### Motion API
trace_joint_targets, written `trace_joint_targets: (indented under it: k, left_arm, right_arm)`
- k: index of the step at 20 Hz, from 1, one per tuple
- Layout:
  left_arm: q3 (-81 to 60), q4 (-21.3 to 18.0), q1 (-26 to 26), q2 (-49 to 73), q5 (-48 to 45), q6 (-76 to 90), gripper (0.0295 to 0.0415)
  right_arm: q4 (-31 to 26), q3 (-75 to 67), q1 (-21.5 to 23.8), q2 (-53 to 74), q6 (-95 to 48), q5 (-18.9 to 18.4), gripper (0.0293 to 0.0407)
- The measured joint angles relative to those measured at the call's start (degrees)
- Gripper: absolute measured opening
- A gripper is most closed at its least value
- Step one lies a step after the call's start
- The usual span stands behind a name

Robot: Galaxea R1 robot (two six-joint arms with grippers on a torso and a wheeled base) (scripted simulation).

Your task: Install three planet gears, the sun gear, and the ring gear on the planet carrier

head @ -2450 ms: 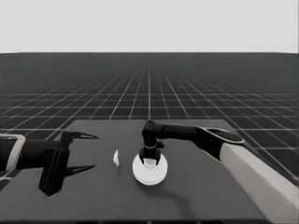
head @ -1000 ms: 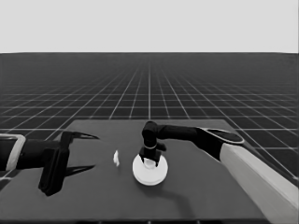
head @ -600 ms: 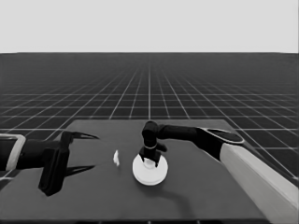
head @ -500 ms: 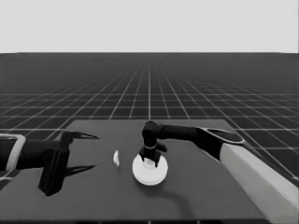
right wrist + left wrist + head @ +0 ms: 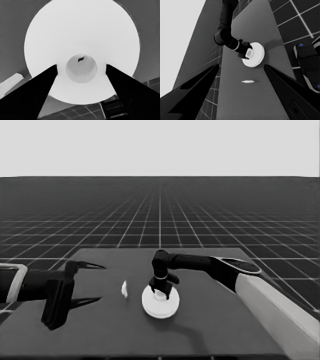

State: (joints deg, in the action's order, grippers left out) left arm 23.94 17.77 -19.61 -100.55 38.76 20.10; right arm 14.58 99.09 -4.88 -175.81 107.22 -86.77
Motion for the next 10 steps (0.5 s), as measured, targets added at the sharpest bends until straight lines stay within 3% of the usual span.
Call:
trace_joint_targets:
  k: [8,10]
  left_arm:
    - [0.0,0.0,0.0,0.0,0.0,0.0,0.0385]
    - [0.0,0.0,0.0,0.0,0.0,0.0,0.0385]
  right_arm:
    - [0.0,0.0,0.0,0.0,0.2,0.0,0.0385]
    - [-3.3,-2.3,4.2,0.5,-17.7,-1.4,0.0386]
